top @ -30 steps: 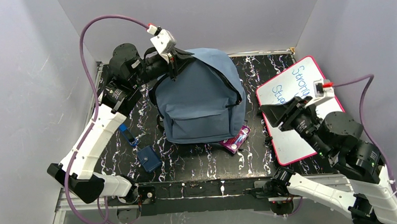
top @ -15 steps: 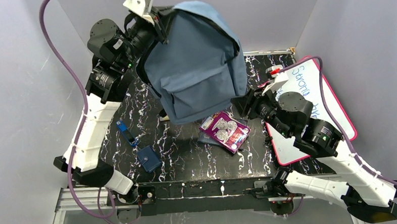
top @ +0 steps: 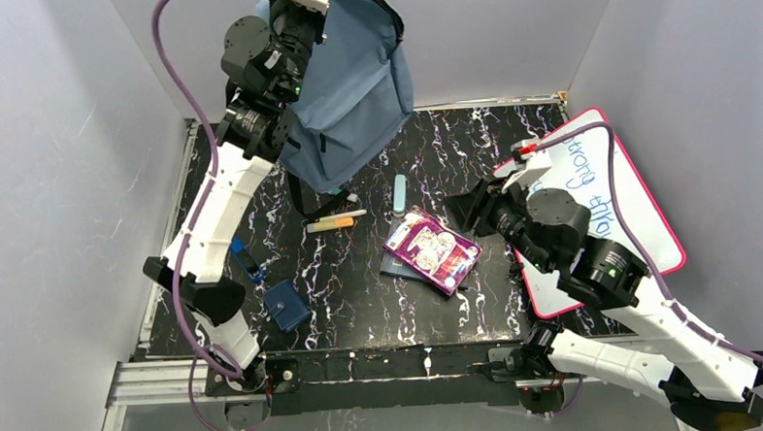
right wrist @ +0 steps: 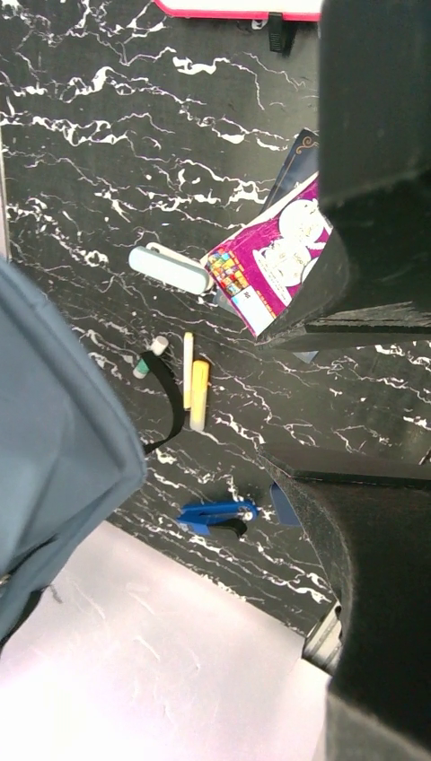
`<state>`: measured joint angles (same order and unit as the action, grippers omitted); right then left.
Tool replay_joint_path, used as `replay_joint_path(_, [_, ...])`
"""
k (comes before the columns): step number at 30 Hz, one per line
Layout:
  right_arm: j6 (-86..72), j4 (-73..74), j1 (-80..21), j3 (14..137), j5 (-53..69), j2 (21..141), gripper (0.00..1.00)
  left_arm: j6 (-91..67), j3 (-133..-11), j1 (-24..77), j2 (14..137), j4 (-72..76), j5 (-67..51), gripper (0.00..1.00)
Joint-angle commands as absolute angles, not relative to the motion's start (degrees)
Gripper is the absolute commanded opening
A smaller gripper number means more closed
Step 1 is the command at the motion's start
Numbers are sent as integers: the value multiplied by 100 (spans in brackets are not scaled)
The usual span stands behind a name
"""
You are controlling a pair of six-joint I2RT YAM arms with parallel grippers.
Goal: Pack the student bag
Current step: Place the student bag at the center of the board.
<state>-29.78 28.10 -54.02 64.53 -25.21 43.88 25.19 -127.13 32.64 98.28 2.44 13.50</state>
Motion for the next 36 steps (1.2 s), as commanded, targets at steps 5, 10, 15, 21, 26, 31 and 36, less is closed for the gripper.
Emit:
replay_joint_path(5, [-2980,2199,-5402,6253,-2246,4862,50,4278,-12522,2871,9709,2360,2032,0])
replay_joint_path(10, [-2585,2252,-5344,6349,-2618,5607,50,3467,-11724,1907,9518,2380,1786,0])
replay_joint_path(15, [-1933,2064,-4615,6840,-1806,6663,52,3107,-10944,1418,9387,2503,1609,0])
replay_joint_path(21, [-912,1175,-3525,6844,333,7556,59,3023,-10384,1127,9311,2491,1683,0])
replay_joint_path(26, [-153,763,-3274,7153,1167,8568,65,3028,-10081,1056,9260,2415,1867,0])
replay_joint_path(31, [475,467,-3242,7953,1751,9842,69,2521,-9691,1063,9061,2172,1668,0])
replay_joint_path(36, [1197,818,-3234,9325,2083,11279,72,1910,-9180,1059,8710,1946,1482,0])
